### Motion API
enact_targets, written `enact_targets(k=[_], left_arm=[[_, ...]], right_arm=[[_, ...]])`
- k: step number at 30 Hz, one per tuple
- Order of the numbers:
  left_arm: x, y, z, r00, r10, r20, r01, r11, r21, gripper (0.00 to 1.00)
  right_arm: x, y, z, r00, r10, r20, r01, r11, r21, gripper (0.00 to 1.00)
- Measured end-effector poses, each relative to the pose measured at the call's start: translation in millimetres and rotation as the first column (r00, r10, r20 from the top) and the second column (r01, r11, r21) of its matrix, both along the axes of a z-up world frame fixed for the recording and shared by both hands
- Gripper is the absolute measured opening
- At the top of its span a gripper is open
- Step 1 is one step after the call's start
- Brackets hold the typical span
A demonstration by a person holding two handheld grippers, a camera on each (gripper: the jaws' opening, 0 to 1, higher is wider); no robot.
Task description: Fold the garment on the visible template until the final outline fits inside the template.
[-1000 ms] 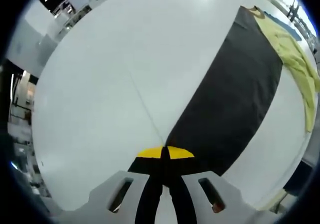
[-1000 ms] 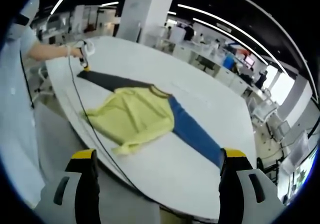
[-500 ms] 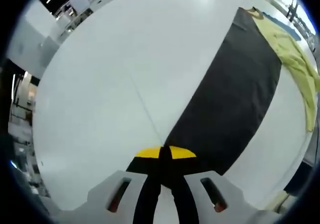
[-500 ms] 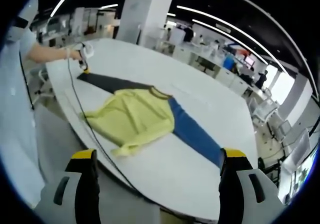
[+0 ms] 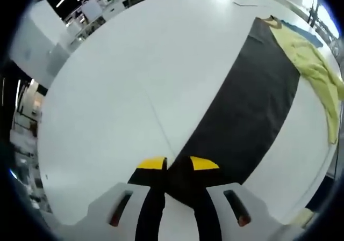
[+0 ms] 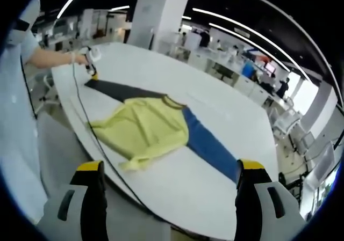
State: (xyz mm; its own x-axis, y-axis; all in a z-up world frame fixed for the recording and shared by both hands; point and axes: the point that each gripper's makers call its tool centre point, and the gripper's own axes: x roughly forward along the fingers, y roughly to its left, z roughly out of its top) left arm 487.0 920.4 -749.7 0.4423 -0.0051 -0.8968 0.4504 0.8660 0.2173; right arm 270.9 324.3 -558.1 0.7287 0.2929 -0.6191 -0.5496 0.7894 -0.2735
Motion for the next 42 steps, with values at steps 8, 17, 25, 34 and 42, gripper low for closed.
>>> enact_targets(k=[8,17,25,34,42], left_arm=[[-1.9,-11.8,12.1,0.999,-0.008,0.042,0.009,0.999,-0.036,0.19],[-2.4,-29.9,27.7,0.994,-0.009,0.105,0.021,0.993,-0.112,0.28],[-5.1,-51.3,44.8,0.987,-0.051,0.153,0.074,0.986,-0.15,0.33],[-7.9,-69.5,55.4,0.98,-0.072,0.186,0.108,0.975,-0.192,0.39],[-10.8,-76.1,61.8,0.975,-0.083,0.206,0.125,0.972,-0.201,0.45]], right_arm=[[1.2,-0.7,-3.1,1.0,0.007,-0.002,-0.007,1.0,0.013,1.0],[2.1,-1.6,-5.7,1.0,0.017,-0.007,-0.017,1.0,0.017,1.0],[4.8,-1.1,-7.0,0.999,0.035,-0.01,-0.035,0.999,0.021,1.0],[7.7,-1.2,-6.5,0.999,0.053,-0.008,-0.053,0.998,0.029,1.0],[9.7,-0.7,-7.5,0.998,0.063,-0.008,-0.063,0.997,0.035,1.0]])
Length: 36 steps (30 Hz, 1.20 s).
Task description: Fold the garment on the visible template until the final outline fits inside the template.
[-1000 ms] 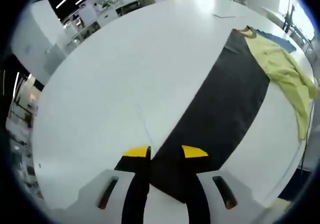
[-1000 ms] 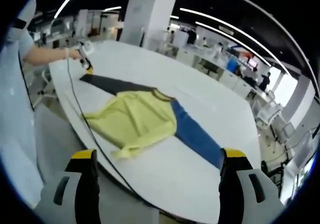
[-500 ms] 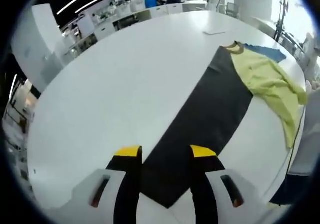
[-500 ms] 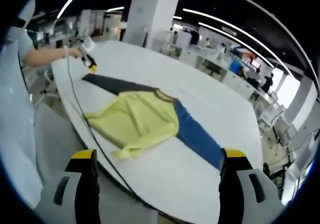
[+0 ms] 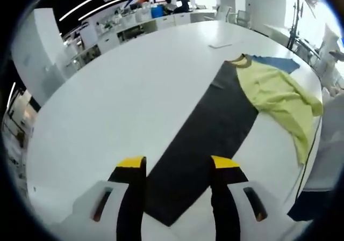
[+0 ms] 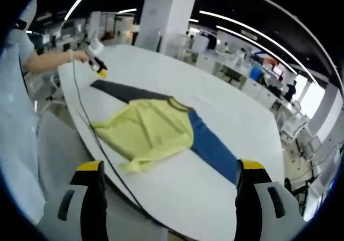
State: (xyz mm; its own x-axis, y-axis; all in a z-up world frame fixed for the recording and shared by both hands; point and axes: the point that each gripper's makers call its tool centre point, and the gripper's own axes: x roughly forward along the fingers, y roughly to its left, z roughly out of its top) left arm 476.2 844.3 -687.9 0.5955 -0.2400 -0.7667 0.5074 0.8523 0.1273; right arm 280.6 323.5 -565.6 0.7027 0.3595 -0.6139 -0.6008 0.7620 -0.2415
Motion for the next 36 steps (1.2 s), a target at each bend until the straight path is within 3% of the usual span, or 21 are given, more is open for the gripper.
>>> enact_targets(k=[11,36], left_arm=[[-3.6,-10.7,10.1,0.999,-0.02,0.024,0.021,1.0,-0.018,0.5],[-23.2,-61.0,37.5,0.992,-0.088,0.09,0.094,0.993,-0.068,0.6]], right_arm=[[1.0,-1.4,-2.2,1.0,0.009,-0.003,-0.009,1.0,0.011,1.0],[11.4,-7.2,-2.3,0.998,0.06,-0.002,-0.06,0.998,0.021,1.0]])
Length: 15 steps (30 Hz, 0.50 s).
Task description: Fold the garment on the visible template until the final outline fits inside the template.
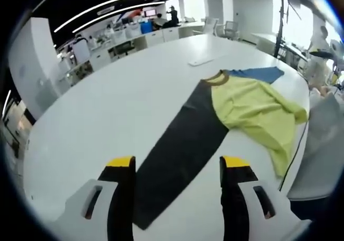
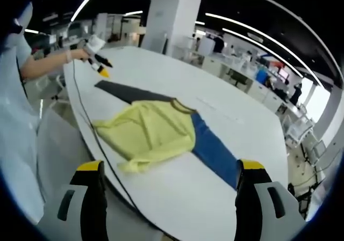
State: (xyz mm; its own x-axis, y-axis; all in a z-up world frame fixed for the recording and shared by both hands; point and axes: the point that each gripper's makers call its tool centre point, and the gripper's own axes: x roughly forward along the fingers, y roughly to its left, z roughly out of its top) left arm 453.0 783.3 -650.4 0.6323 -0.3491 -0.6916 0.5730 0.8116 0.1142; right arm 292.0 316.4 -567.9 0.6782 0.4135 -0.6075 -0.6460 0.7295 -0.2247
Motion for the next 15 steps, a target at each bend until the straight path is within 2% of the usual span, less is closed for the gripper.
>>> enact_targets(k=[4,15], left_arm=[[-1.1,-3.2,3.3,1.0,0.001,0.006,-0.001,1.0,-0.023,0.62],[-17.5,-24.8,17.8,0.999,-0.034,0.028,0.034,0.999,-0.021,0.66]], right_arm=[[2.1,0.6,-0.2,1.0,0.008,0.002,-0.008,1.0,0.005,1.0],[2.6,-1.7,-3.8,1.0,0.021,-0.003,-0.021,1.0,0.017,1.0]])
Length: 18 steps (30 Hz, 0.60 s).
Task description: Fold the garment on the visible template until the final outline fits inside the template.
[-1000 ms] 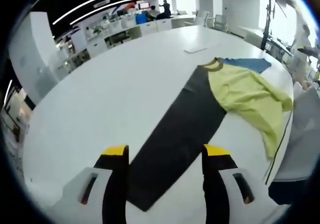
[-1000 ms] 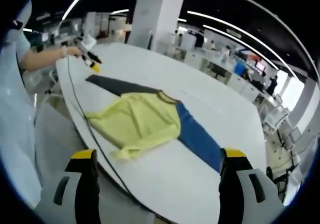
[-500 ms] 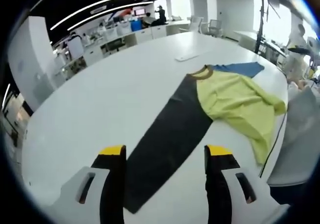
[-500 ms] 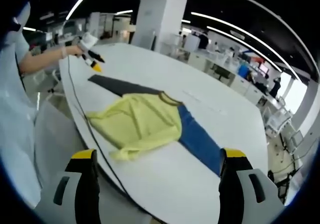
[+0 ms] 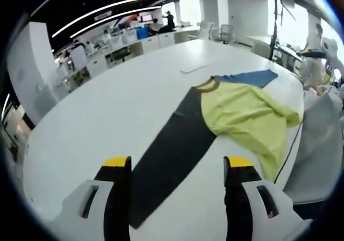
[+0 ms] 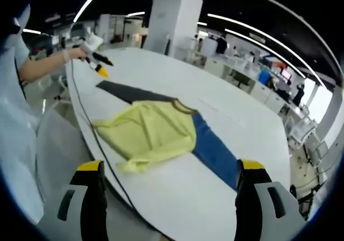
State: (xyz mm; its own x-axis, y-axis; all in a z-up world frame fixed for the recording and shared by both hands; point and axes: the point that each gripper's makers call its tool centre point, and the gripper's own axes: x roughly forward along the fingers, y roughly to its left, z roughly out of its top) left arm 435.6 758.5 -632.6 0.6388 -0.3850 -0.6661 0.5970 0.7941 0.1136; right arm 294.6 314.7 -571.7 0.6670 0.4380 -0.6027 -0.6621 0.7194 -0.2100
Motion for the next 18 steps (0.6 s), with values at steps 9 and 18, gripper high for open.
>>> enact_targets(k=[9,18], left_arm=[[-5.9,-15.4,7.1,1.0,-0.007,0.007,0.007,1.0,-0.005,0.69],[-17.5,-39.9,17.9,0.999,-0.032,0.021,0.032,0.999,-0.004,0.73]], right_arm=[[-1.6,-6.8,-0.9,1.0,0.01,0.002,-0.01,1.0,0.011,1.0],[-1.4,-12.6,-1.8,0.999,0.035,-0.003,-0.035,0.999,0.02,1.0]])
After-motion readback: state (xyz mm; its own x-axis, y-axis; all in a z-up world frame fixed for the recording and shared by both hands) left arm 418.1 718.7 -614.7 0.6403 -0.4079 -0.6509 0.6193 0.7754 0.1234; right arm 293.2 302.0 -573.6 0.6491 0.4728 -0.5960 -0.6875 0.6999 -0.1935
